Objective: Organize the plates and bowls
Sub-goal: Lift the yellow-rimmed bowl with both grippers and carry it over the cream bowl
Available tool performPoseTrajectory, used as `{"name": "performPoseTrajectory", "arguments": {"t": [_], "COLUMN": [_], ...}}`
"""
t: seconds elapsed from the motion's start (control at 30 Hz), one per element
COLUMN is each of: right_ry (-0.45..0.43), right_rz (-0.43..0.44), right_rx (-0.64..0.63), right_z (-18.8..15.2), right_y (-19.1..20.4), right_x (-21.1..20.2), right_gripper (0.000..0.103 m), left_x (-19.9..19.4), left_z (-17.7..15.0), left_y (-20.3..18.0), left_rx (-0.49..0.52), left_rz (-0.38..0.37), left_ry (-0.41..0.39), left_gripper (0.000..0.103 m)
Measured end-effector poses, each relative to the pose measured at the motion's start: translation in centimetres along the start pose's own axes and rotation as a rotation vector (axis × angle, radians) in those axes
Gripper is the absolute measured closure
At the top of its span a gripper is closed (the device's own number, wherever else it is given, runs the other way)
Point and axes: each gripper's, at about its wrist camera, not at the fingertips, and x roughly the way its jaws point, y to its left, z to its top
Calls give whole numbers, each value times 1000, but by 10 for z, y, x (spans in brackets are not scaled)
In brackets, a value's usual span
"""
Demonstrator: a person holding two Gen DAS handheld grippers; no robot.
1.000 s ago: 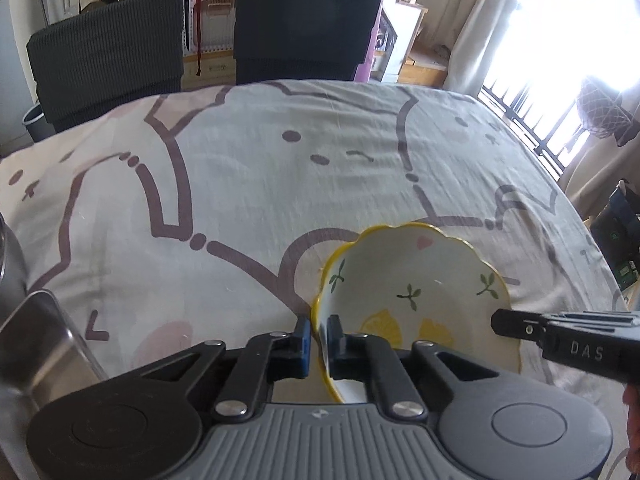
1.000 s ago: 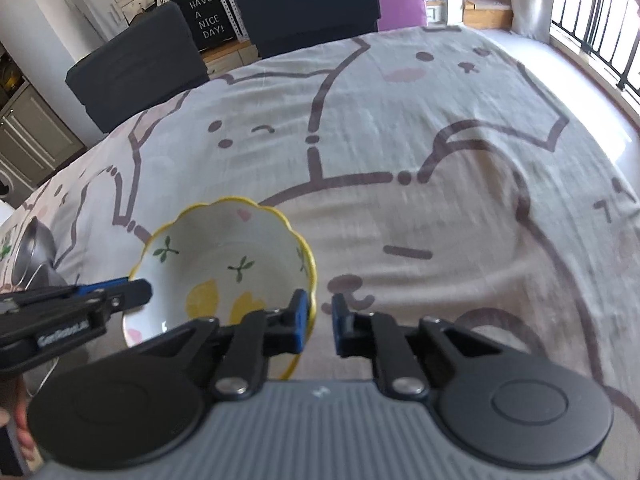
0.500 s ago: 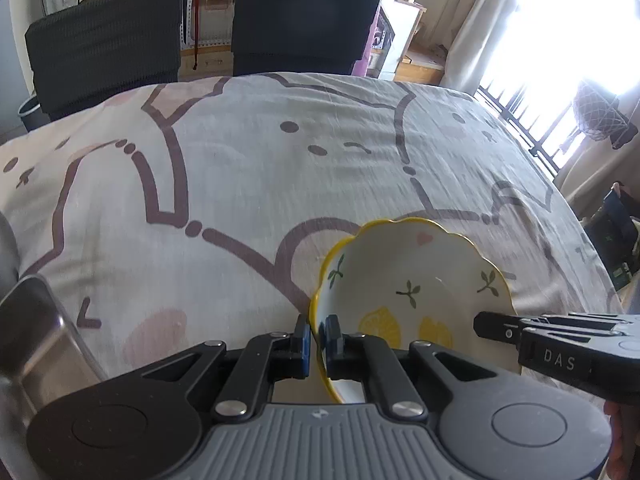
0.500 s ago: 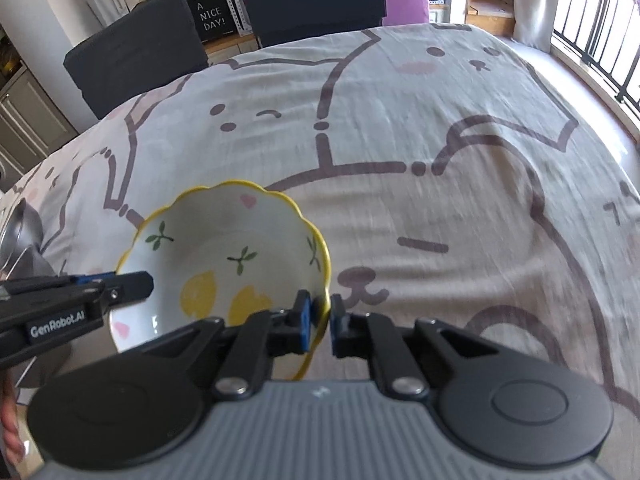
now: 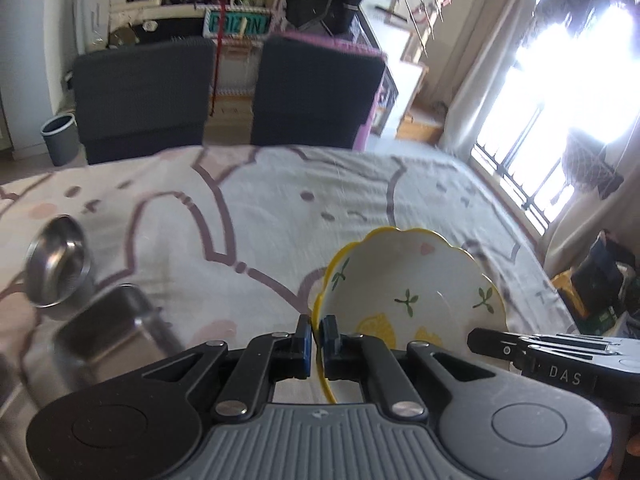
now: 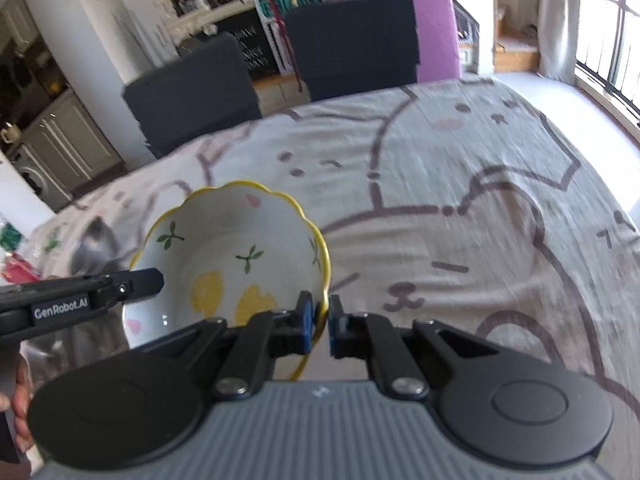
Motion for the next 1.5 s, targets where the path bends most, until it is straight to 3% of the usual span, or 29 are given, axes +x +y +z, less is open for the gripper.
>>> {"name": "performPoseTrajectory", "arguments": {"t": [0.3, 0.73, 1.13, 1.5], "right_ry": [-48, -12, 169, 219], "right_rz": [113, 217, 224, 200], "right_rx": [-31, -92, -199, -240], "right_z": [-20, -62, -108, -115], "right_y": [43, 98, 129, 138], "right_x": [-46, -69, -49, -32], "right_gripper": [93, 93, 93, 93], "left_x": [-75, -145, -149, -130], "left_z": [-23, -78, -129, -138], "left_y": [29, 73, 103, 115], "left_rx": [-55, -103, -139, -134], "left_rz": [20, 61, 100, 108], "left_ry": [-79, -133, -75, -4], "left_gripper": [98, 98, 98, 98]}}
